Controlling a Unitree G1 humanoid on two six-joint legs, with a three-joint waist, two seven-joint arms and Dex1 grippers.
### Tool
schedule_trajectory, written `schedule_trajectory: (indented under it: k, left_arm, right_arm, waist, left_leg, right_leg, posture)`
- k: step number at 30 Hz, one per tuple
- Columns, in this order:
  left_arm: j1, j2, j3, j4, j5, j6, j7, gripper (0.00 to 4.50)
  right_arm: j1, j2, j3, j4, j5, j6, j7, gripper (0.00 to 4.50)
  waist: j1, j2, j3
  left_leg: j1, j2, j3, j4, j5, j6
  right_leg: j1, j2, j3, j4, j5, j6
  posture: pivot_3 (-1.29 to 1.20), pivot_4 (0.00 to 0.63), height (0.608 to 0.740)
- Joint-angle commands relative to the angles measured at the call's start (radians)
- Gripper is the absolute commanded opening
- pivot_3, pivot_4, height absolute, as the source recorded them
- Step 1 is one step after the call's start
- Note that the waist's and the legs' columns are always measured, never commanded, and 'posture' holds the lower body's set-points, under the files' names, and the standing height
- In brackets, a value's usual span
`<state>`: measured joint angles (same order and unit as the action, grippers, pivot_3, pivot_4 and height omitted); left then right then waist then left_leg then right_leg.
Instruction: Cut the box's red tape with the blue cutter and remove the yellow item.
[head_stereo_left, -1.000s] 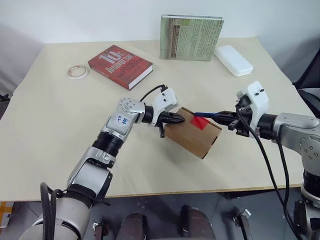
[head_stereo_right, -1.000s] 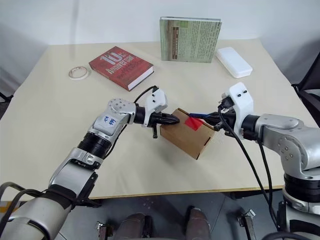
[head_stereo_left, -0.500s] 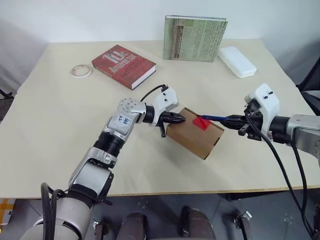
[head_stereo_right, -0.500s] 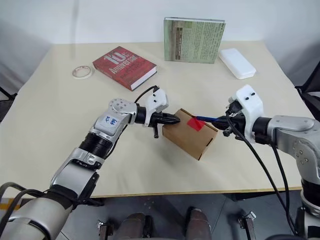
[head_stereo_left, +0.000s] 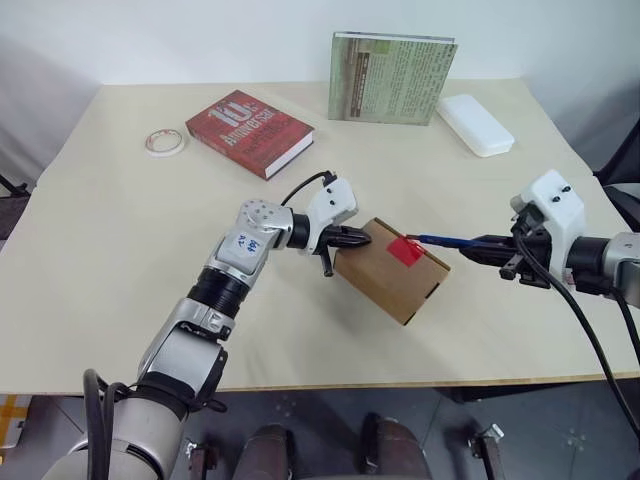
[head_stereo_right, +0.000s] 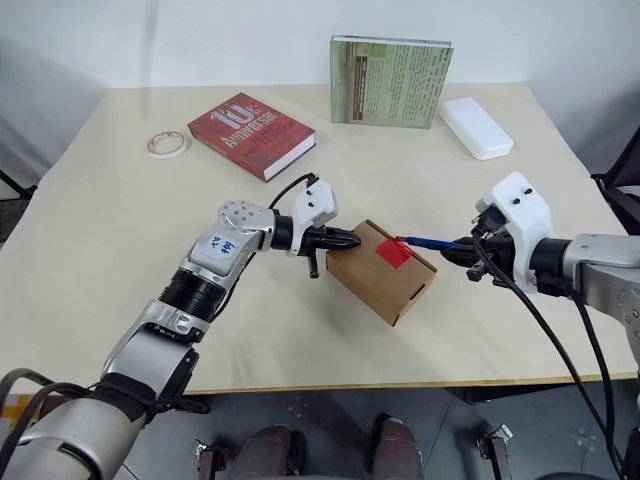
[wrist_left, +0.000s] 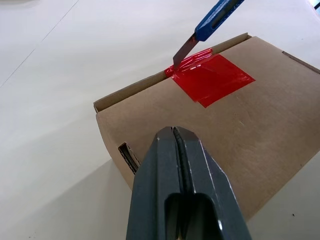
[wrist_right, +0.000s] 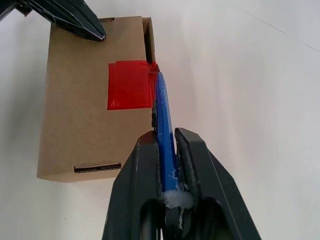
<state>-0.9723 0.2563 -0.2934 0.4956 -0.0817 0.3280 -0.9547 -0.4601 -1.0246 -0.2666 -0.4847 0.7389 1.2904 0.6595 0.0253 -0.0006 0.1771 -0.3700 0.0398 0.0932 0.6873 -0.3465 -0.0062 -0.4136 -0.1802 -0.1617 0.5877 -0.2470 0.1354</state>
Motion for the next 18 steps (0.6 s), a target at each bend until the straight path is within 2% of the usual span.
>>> schedule_trajectory:
  k: [1, 7, 12, 18]
  left_arm:
    - [0.028, 0.006, -0.021, 0.019, 0.036, 0.026, 0.003, 0.03]
    - [0.029, 0.004, -0.02, 0.017, 0.037, 0.026, 0.002, 0.03]
    - [0.032, 0.004, -0.019, 0.01, 0.038, 0.029, 0.003, 0.03]
    - [0.037, 0.002, -0.018, 0.007, 0.038, 0.03, 0.004, 0.03]
  right_arm:
    - [-0.006, -0.016, -0.002, -0.011, -0.003, 0.014, -0.018, 0.17]
    - [-0.008, 0.016, 0.042, 0.011, -0.012, -0.015, -0.032, 0.17]
    - [-0.056, 0.041, 0.093, 0.05, -0.027, -0.043, -0.037, 0.17]
    - [-0.122, 0.055, 0.094, 0.077, -0.016, -0.053, -0.031, 0.17]
  waist:
    - [0.0, 0.0, 0.0]
    - [-0.001, 0.0, 0.0]
    - [-0.003, 0.0, 0.0]
    - [-0.003, 0.0, 0.0]
  left_leg:
    - [0.0, 0.0, 0.0, 0.0, 0.0, 0.0]
    - [0.0, 0.0, 0.0, 0.001, 0.0, 0.0]
    - [0.0, 0.0, 0.0, 0.003, 0.0, 0.0]
    - [-0.001, 0.0, 0.0, 0.005, -0.001, 0.001]
  right_leg:
    - [0.0, 0.0, 0.0, 0.0, 0.0, 0.0]
    - [0.0, 0.0, 0.0, 0.0, 0.0, 0.0]
    - [0.0, 0.0, 0.0, 0.001, 0.0, 0.0]
    - [0.0, 0.0, 0.001, 0.001, 0.0, 0.0]
  posture:
    - [0.0, 0.15, 0.74]
    - [0.0, 0.15, 0.74]
    - [0.0, 0.15, 0.74]
    - [0.0, 0.15, 0.74]
